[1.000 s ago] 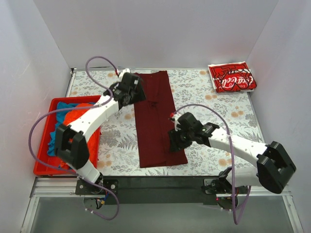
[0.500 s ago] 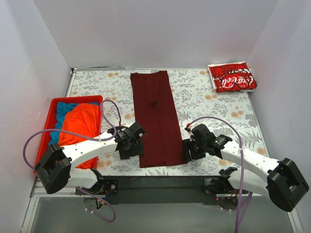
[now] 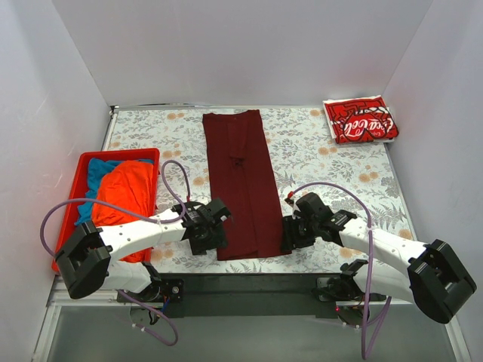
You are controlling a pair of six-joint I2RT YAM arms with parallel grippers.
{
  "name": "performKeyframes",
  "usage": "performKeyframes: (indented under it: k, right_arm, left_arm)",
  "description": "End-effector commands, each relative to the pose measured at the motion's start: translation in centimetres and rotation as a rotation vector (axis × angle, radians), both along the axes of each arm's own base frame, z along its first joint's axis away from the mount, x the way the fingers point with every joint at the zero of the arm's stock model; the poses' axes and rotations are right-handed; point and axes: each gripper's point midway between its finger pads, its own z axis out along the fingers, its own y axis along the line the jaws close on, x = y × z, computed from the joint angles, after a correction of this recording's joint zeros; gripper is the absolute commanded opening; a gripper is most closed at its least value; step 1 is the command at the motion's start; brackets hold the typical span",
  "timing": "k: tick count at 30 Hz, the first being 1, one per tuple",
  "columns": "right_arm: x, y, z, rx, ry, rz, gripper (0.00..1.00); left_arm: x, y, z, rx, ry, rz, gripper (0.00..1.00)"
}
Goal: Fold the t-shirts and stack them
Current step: Fold the tshirt
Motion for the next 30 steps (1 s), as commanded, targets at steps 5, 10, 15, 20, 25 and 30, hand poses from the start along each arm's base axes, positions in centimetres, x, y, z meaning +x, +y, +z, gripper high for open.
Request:
performKeyframes:
  k: [5, 10, 15, 20, 25, 30]
  right_arm:
    - [-0.7, -1.1, -1.3, -0.049, 0.037, -0.015, 0.5]
    - [-0.9, -2.4, -2.0, -0.107, 0.038, -0.039, 0.47]
    - [-1.7, -3.0, -2.8, -0.142, 0.074, -0.017, 0.45]
    - [-2.6, -2.9, -3.2, -0.143, 0.124, 0.01, 0.42]
    - [-3.1, -3.5, -3.4, -0.187, 0.141, 0.005, 0.39]
    - [-3.2, -4.0, -3.4, -0.245, 0.152, -0.001, 0.37]
  left_arm:
    - [-0.4, 0.5, 0.0, 0.005, 0.002, 0.034, 0.57]
    - [-0.8, 0.9, -0.3, 0.015, 0.011, 0.034, 0.57]
    - [-1.0, 0.9, -0.3, 0.016, 0.015, 0.036, 0.57]
    - [-1.1, 0.8, -0.2, 0.025, 0.02, 0.032, 0.57]
    - [-1.3, 0.7, -0.5, 0.035, 0.029, 0.028, 0.57]
    - [-1.3, 0.7, -0.4, 0.044, 0.023, 0.026, 0.57]
